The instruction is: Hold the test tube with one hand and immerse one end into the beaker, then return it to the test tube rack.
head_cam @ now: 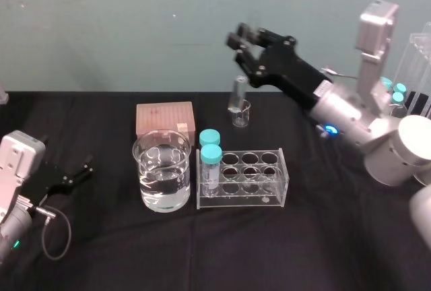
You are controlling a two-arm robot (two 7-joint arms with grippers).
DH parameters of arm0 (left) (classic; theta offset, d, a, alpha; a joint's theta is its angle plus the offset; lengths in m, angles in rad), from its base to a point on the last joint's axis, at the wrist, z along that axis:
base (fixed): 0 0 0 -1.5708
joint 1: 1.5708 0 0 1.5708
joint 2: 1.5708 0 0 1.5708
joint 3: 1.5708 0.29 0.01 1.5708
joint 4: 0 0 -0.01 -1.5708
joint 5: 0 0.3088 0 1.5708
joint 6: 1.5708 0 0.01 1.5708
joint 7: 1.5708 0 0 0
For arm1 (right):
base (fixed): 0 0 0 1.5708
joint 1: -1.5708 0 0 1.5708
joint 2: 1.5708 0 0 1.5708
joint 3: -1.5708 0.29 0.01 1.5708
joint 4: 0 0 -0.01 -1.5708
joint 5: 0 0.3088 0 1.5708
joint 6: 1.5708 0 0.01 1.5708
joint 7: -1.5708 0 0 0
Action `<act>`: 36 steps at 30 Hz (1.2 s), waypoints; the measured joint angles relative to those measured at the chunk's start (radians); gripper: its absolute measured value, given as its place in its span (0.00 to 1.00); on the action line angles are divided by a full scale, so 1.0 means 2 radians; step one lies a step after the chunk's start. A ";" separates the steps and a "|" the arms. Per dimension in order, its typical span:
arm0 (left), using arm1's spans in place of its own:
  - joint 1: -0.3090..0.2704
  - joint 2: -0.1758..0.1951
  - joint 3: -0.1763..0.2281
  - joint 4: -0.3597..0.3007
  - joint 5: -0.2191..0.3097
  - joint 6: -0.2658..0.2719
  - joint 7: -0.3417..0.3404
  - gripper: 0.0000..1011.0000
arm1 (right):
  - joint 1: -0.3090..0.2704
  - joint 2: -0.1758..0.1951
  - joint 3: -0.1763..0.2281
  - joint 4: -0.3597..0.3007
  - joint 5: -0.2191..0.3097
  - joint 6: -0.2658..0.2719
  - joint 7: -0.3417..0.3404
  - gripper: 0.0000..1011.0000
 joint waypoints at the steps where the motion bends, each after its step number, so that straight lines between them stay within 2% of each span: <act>1: 0.000 0.000 0.000 0.000 0.000 0.000 0.000 0.99 | 0.007 -0.006 -0.008 0.004 0.004 -0.003 0.010 0.23; 7: 0.000 0.000 0.000 0.000 0.000 0.000 0.000 0.99 | 0.027 -0.029 -0.038 0.018 0.023 -0.009 0.046 0.23; 13: 0.000 0.000 0.000 0.000 0.000 0.000 0.000 0.99 | 0.038 -0.044 -0.060 0.033 0.040 -0.009 0.071 0.23; 27: 0.000 0.000 0.000 0.000 0.000 0.000 0.000 0.99 | 0.052 -0.057 -0.091 0.092 0.045 -0.010 0.081 0.23; 36: 0.000 0.000 0.000 0.000 0.000 0.000 0.000 0.99 | 0.060 -0.067 -0.102 0.128 0.042 -0.012 0.083 0.23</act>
